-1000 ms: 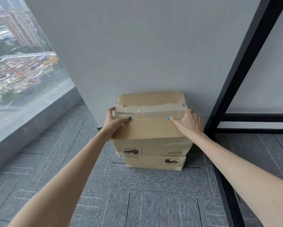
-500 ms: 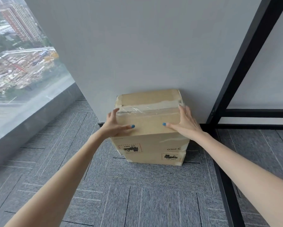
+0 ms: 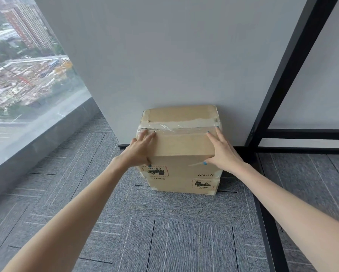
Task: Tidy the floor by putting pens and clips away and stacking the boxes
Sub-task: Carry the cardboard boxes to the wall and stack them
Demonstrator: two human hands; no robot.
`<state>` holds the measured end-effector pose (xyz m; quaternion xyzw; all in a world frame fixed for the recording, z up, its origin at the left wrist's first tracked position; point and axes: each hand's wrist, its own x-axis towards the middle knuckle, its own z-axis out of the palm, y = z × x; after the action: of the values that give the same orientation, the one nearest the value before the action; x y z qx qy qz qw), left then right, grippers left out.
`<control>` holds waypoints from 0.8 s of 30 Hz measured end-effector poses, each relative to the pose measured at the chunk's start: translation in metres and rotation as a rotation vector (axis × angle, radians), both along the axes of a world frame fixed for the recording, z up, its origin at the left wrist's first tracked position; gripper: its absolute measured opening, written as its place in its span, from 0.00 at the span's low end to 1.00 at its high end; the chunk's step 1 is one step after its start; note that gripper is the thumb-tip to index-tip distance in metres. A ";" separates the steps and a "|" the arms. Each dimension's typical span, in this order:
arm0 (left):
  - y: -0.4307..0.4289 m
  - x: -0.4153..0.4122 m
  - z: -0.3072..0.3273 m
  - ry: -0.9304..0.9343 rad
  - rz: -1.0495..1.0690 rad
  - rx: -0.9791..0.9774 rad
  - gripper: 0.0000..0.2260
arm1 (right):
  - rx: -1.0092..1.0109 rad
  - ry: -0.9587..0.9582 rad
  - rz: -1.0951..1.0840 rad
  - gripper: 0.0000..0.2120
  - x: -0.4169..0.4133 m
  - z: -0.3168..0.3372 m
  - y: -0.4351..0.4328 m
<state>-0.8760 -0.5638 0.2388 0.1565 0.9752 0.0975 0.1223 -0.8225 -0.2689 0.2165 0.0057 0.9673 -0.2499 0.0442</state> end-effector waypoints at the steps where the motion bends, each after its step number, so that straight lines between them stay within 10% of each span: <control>1: 0.001 -0.002 0.000 0.009 -0.012 0.001 0.55 | 0.003 0.007 -0.011 0.51 0.001 0.000 0.000; 16: 0.002 -0.007 0.002 -0.018 -0.043 -0.047 0.56 | 0.125 -0.023 -0.033 0.50 0.009 0.008 -0.005; 24: 0.023 0.022 0.036 0.099 -0.095 -0.186 0.42 | 0.267 0.088 -0.062 0.32 0.038 0.041 -0.021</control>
<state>-0.8541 -0.5407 0.2743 0.1949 0.9764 -0.0073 0.0923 -0.7844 -0.2898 0.2573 0.0306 0.9922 -0.1202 -0.0073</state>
